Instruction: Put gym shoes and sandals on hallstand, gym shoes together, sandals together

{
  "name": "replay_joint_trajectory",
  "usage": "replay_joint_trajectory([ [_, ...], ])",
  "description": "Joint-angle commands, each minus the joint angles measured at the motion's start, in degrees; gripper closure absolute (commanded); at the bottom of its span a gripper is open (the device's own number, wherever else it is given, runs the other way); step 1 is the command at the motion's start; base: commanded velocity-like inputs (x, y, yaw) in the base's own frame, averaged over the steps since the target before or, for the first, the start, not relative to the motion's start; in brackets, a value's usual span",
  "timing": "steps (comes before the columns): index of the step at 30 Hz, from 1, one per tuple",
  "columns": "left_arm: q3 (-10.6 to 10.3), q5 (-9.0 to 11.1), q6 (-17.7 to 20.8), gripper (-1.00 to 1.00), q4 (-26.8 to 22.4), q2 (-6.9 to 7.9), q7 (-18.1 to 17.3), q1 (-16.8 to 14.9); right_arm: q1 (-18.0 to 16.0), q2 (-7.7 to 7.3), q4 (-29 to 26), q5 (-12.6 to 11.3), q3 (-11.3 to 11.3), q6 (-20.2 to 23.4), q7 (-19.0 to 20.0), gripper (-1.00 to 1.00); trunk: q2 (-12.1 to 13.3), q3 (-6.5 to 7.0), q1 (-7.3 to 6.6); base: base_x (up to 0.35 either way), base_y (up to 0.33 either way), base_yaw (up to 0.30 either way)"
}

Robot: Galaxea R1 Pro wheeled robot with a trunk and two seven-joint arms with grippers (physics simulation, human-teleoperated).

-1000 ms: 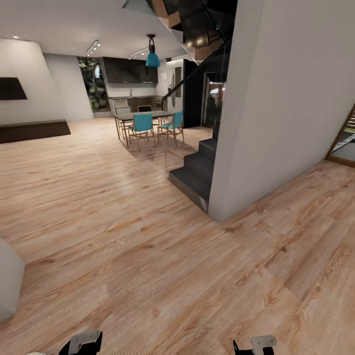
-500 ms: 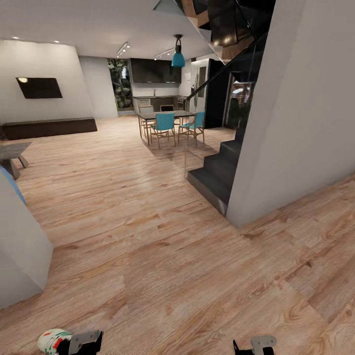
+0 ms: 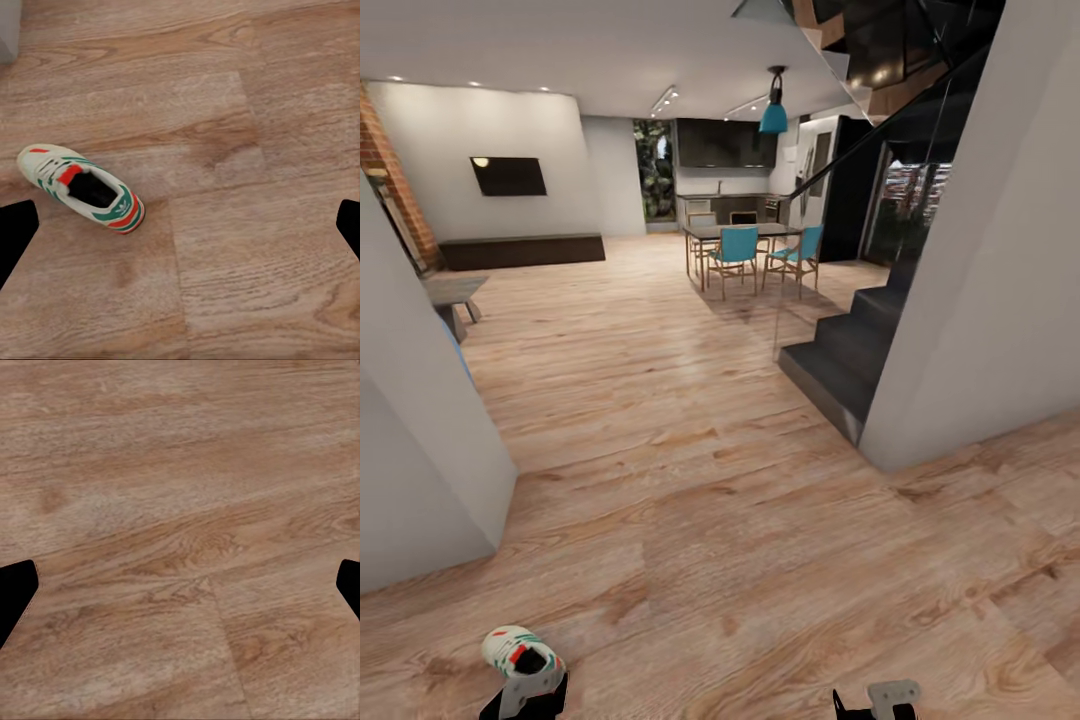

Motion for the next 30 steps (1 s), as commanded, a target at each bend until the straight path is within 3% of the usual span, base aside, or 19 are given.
replay_joint_trajectory([
  [1,0.0,0.3,-0.2,-1.0,0.1,-0.01,0.0,0.0,0.0,0.01,0.0,0.6,-0.1,-0.1,-0.1,-1.0,-0.4,-0.23,0.22,0.0,0.0,0.279],
  [30,0.0,0.2,-0.2,-1.0,0.1,0.01,0.7,0.0,0.0,0.07,0.0,0.6,-0.1,-0.1,-0.1,-1.0,-12.1,-5.44,6.59,0.0,0.0,0.279],
])
